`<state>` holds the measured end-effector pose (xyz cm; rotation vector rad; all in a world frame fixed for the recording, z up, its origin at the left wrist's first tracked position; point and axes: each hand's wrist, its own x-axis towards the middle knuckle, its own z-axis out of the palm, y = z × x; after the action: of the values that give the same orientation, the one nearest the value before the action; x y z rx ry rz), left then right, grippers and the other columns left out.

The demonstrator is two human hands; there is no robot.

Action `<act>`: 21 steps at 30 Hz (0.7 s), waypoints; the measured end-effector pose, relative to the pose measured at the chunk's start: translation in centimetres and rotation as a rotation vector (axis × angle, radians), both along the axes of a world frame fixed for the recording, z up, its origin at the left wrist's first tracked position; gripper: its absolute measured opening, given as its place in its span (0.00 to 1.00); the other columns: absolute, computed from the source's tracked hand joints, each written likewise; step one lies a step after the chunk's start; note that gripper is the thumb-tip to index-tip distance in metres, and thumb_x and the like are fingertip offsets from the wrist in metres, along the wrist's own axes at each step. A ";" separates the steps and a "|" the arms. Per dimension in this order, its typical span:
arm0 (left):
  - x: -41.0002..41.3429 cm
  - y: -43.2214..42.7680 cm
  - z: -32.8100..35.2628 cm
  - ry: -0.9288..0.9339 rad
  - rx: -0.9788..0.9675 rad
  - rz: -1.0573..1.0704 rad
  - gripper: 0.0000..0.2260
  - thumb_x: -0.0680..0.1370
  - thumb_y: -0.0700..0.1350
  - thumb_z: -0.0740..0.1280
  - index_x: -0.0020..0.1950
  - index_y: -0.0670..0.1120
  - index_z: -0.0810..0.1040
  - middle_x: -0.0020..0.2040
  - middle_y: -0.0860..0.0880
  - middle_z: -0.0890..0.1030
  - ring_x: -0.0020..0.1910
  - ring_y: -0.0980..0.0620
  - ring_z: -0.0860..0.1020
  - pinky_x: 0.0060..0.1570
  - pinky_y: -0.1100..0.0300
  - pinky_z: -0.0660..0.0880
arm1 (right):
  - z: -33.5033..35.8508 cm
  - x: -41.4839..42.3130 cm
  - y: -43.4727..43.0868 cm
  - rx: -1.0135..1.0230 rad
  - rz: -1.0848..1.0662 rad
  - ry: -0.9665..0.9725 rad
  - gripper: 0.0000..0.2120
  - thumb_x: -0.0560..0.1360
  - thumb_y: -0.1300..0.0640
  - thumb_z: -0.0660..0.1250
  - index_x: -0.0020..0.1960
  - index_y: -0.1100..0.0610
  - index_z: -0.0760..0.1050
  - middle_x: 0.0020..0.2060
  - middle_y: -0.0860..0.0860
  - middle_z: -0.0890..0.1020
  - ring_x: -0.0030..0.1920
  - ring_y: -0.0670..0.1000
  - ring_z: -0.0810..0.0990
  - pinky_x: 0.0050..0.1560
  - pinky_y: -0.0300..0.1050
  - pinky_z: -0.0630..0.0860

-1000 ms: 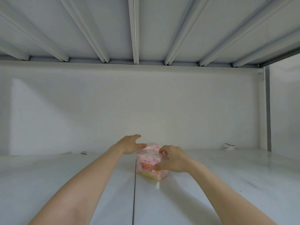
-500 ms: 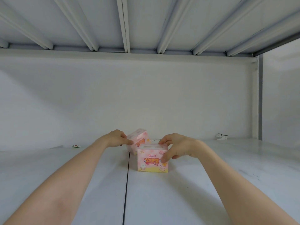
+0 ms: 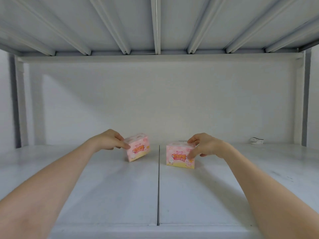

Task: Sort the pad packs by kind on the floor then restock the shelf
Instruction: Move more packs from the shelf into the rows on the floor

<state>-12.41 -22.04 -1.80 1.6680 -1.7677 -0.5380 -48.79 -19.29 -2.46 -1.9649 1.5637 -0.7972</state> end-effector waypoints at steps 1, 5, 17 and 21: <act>0.8 0.8 0.1 0.007 -0.006 0.010 0.22 0.66 0.49 0.79 0.56 0.44 0.79 0.54 0.49 0.81 0.53 0.55 0.80 0.53 0.58 0.77 | -0.1 0.2 0.2 -0.012 -0.005 -0.011 0.31 0.62 0.61 0.80 0.62 0.55 0.73 0.56 0.50 0.76 0.52 0.51 0.78 0.51 0.45 0.77; 3.3 4.4 -0.4 0.056 -0.046 0.046 0.23 0.67 0.49 0.79 0.58 0.44 0.78 0.55 0.50 0.81 0.54 0.55 0.79 0.55 0.58 0.76 | -0.3 1.7 1.9 -0.051 0.007 -0.042 0.32 0.61 0.62 0.81 0.61 0.57 0.74 0.55 0.51 0.76 0.52 0.52 0.79 0.51 0.47 0.79; 6.6 15.0 -1.2 0.477 -0.226 -0.051 0.20 0.71 0.41 0.76 0.60 0.40 0.77 0.56 0.41 0.82 0.53 0.48 0.81 0.59 0.52 0.77 | -2.3 7.7 12.0 -0.243 -0.111 -0.388 0.28 0.62 0.64 0.80 0.57 0.58 0.71 0.44 0.52 0.78 0.41 0.50 0.80 0.51 0.52 0.80; 7.2 16.5 -1.7 0.553 -0.239 -0.157 0.21 0.72 0.40 0.75 0.62 0.38 0.75 0.59 0.40 0.80 0.56 0.48 0.80 0.53 0.56 0.78 | -3.6 9.4 15.3 -0.312 -0.241 -0.490 0.34 0.59 0.63 0.82 0.62 0.61 0.72 0.51 0.56 0.80 0.50 0.55 0.82 0.53 0.52 0.81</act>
<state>-5.23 -5.51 -3.46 1.0876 -1.4848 -0.7421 -39.42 -4.01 -6.09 -1.6114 1.4479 -1.5687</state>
